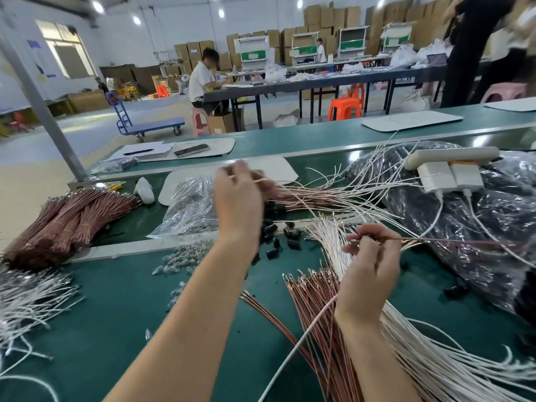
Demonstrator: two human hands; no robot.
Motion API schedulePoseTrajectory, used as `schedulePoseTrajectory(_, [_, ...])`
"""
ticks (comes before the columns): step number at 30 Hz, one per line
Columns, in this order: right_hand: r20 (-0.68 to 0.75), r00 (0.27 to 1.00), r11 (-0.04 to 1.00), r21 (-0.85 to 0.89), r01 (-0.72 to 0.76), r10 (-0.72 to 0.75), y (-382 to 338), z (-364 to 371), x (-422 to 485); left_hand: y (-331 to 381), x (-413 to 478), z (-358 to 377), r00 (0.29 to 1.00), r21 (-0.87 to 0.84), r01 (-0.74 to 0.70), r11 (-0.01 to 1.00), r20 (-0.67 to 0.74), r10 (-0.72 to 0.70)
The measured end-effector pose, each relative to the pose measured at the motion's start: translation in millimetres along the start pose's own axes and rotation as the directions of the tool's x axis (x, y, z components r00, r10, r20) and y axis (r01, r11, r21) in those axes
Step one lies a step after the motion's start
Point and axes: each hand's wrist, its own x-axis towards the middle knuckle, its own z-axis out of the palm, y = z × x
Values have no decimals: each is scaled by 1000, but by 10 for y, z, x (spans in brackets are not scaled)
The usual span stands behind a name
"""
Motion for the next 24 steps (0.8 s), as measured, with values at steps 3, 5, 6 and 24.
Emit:
schedulePoseTrajectory(3, [161, 984, 996, 32, -87, 80, 2, 37, -61, 104, 20, -485, 981, -325, 25, 945, -173, -85])
schedulePoseTrajectory(5, [284, 935, 973, 27, -227, 211, 23, 73, -100, 26, -47, -761, 968, -449, 58, 892, -193, -160])
schedulePoseTrajectory(6, [342, 889, 944, 18, -329, 303, 33, 97, -127, -50, -96, -878, 964, -472, 73, 878, -193, -184])
schedulePoseTrajectory(24, [534, 564, 648, 39, -760, 629, 42, 134, -195, -799, -447, -1369, 979, -123, 164, 979, -104, -177])
